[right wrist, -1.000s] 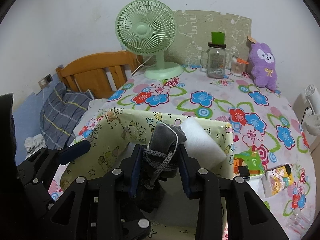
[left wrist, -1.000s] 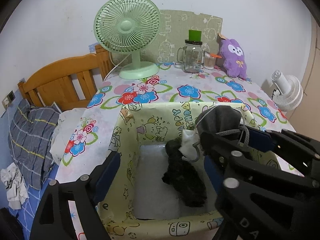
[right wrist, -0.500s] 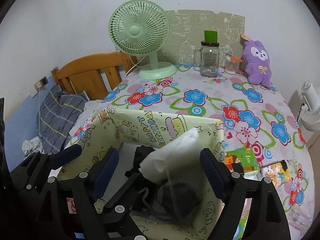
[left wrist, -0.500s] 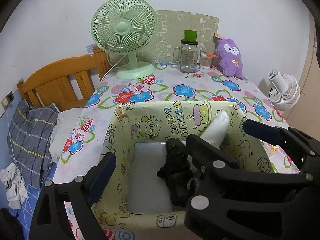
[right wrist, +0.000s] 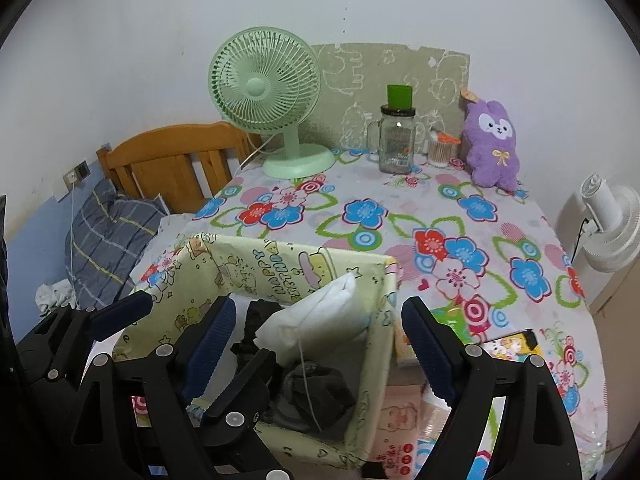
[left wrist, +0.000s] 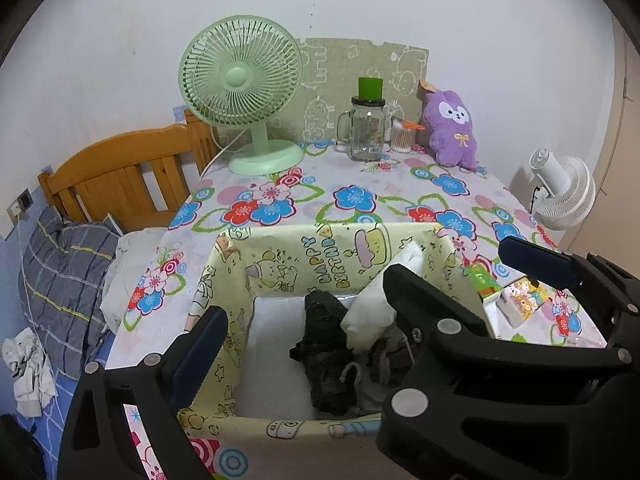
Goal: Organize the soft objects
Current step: 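Lower both items into the box and open both tools, then withdraw both tools from the box and move toward the clear plastic bag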
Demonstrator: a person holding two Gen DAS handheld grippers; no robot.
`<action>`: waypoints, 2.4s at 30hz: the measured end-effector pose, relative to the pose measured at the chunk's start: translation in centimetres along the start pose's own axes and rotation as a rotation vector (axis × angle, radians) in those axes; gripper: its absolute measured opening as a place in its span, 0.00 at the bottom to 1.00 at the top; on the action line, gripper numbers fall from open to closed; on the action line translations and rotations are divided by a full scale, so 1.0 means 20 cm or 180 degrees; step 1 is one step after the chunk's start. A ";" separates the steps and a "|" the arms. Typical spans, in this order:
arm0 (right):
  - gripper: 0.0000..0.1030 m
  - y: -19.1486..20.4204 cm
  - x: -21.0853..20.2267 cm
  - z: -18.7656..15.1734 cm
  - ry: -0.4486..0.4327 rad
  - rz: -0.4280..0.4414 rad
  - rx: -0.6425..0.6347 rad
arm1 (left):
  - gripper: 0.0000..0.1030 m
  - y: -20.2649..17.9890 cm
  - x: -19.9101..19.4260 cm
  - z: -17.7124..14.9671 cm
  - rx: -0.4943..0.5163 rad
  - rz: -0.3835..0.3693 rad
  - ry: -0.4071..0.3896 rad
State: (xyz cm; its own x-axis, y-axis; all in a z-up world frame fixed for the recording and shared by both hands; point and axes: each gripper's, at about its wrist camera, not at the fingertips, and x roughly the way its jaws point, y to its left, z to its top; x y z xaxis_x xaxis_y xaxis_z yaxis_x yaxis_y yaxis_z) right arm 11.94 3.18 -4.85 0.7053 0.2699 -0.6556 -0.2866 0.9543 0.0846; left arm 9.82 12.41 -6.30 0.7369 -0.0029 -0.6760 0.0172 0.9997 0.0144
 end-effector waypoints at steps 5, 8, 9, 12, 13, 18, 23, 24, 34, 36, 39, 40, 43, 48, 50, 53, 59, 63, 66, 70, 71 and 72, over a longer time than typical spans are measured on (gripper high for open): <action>0.87 -0.04 -0.06 0.01 -0.0077 -0.0032 0.0034 | 0.95 -0.04 -0.05 0.02 0.0024 0.0079 -0.0082; 0.87 -0.06 -0.10 0.02 -0.0116 -0.0039 0.0036 | 0.95 -0.07 -0.08 0.03 0.0025 0.0070 -0.0120; 0.87 -0.07 -0.11 0.02 -0.0131 -0.0048 0.0036 | 0.95 -0.08 -0.09 0.03 0.0023 0.0066 -0.0129; 0.87 -0.09 -0.15 0.03 -0.0167 -0.0050 0.0049 | 0.95 -0.10 -0.12 0.04 0.0022 0.0059 -0.0168; 0.87 -0.10 -0.16 0.03 -0.0175 -0.0049 0.0054 | 0.95 -0.11 -0.13 0.05 0.0023 0.0057 -0.0179; 0.88 -0.14 -0.22 0.04 -0.0232 -0.0070 0.0066 | 0.95 -0.17 -0.17 0.06 0.0035 0.0052 -0.0238; 0.89 -0.19 -0.28 0.04 -0.0280 -0.0089 0.0081 | 0.95 -0.23 -0.21 0.07 0.0050 0.0041 -0.0283; 0.89 -0.20 -0.29 0.04 -0.0291 -0.0093 0.0085 | 0.95 -0.23 -0.21 0.07 0.0051 0.0038 -0.0291; 0.91 -0.30 -0.41 0.03 -0.0395 -0.0137 0.0139 | 0.95 -0.35 -0.29 0.08 0.0068 -0.0008 -0.0389; 0.92 -0.32 -0.43 0.03 -0.0413 -0.0153 0.0146 | 0.95 -0.38 -0.30 0.08 0.0068 -0.0019 -0.0407; 0.93 -0.35 -0.46 0.02 -0.0447 -0.0201 0.0152 | 0.96 -0.41 -0.31 0.08 0.0066 -0.0031 -0.0418; 0.93 -0.36 -0.47 0.02 -0.0457 -0.0211 0.0155 | 0.96 -0.43 -0.31 0.08 0.0068 -0.0041 -0.0422; 0.94 -0.40 -0.49 0.01 -0.0474 -0.0219 0.0183 | 0.96 -0.46 -0.32 0.07 0.0074 -0.0065 -0.0429; 0.94 -0.45 -0.52 -0.02 -0.0488 -0.0258 0.0198 | 0.96 -0.53 -0.32 0.06 0.0052 -0.0133 -0.0429; 0.94 -0.48 -0.53 -0.03 -0.0489 -0.0274 0.0193 | 0.96 -0.55 -0.32 0.05 0.0027 -0.0174 -0.0425; 0.94 -0.51 -0.54 -0.05 -0.0478 -0.0303 0.0192 | 0.96 -0.58 -0.31 0.03 0.0022 -0.0219 -0.0391; 0.94 -0.59 -0.57 -0.10 -0.0481 -0.0340 0.0207 | 0.96 -0.67 -0.31 0.00 0.0049 -0.0262 -0.0391; 0.94 -0.63 -0.58 -0.13 -0.0487 -0.0367 0.0221 | 0.96 -0.72 -0.30 -0.03 0.0059 -0.0310 -0.0377; 0.94 -0.67 -0.59 -0.16 -0.0505 -0.0370 0.0227 | 0.96 -0.76 -0.30 -0.04 0.0068 -0.0334 -0.0409; 0.94 -0.73 -0.60 -0.20 -0.0522 -0.0406 0.0247 | 0.96 -0.82 -0.28 -0.07 0.0087 -0.0375 -0.0390; 0.94 -0.74 -0.60 -0.21 -0.0523 -0.0414 0.0248 | 0.96 -0.84 -0.28 -0.08 0.0095 -0.0386 -0.0381; 0.94 -0.75 -0.61 -0.22 -0.0520 -0.0435 0.0247 | 0.96 -0.85 -0.27 -0.09 0.0104 -0.0405 -0.0369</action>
State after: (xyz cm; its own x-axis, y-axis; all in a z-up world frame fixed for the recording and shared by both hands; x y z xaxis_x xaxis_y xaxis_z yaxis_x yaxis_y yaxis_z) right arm 4.86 -15.05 -1.48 0.8316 0.1487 -0.5351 -0.1350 0.9887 0.0649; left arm 4.40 -4.61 -4.18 0.8003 -0.1338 -0.5845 0.1357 0.9899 -0.0407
